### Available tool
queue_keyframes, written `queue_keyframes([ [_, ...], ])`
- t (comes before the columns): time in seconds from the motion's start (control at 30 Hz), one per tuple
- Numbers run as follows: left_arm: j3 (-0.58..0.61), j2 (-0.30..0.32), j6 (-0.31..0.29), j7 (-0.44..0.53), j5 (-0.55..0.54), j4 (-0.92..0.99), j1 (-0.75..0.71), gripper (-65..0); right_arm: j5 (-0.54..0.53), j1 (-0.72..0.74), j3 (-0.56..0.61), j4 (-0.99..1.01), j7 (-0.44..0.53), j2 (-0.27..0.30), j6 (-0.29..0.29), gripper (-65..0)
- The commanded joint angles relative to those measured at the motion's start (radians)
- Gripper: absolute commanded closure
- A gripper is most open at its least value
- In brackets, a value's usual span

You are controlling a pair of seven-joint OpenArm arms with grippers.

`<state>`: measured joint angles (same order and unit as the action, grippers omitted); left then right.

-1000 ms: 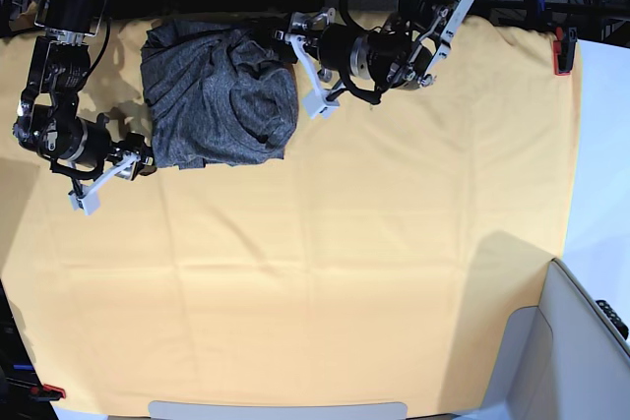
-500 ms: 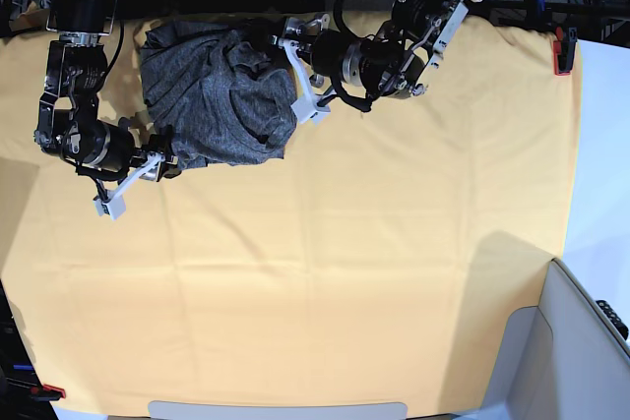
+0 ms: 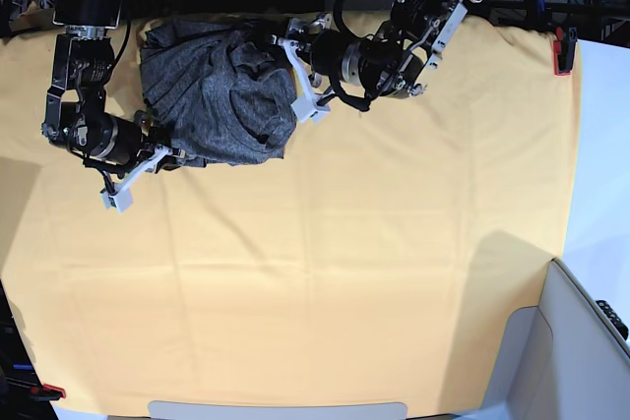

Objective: Fold the T-shirt properly
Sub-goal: 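Grip opposite sides of the bundle with both grippers and squeeze inward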

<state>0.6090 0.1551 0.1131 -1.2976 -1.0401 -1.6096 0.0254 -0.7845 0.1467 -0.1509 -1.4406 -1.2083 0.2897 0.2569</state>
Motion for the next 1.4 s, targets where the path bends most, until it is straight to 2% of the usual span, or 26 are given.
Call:
queue_keyframes([
  [0.0,0.004,-0.004,0.009,-0.021,-0.01,-0.002,0.009,-20.5,-0.006,0.012,-0.002,-0.002,-0.009,0.012,0.002,-7.8],
  [0.27,-0.002,0.005,0.01,-0.02,-0.007,0.001,0.011,-11.5,-0.006,0.0,-0.002,-0.005,-0.008,0.013,0.002,-7.4],
  [0.4,-0.002,0.005,0.012,-0.02,-0.003,0.002,0.011,-6.9,-0.006,-0.005,-0.002,-0.005,-0.008,0.015,0.002,-1.8],
  [0.67,-0.004,0.007,0.017,-0.02,-0.001,0.004,0.038,-6.7,-0.006,-0.026,-0.013,-0.007,-0.008,0.015,0.002,-0.9],
  [0.77,-0.013,0.042,0.018,-0.02,-0.001,0.004,0.052,-6.7,-0.006,-0.043,-0.014,-0.047,-0.008,0.015,-0.001,-0.6],
  [1.07,-0.176,0.08,0.018,-0.032,0.001,0.009,0.089,-6.7,-0.006,-0.109,-0.014,-0.183,-0.008,0.015,-0.006,-0.6],
  [1.37,-0.179,0.076,0.018,0.005,0.001,0.162,0.206,-6.7,-0.008,-0.192,-0.013,-0.254,-0.008,-0.004,-0.006,-0.6],
])
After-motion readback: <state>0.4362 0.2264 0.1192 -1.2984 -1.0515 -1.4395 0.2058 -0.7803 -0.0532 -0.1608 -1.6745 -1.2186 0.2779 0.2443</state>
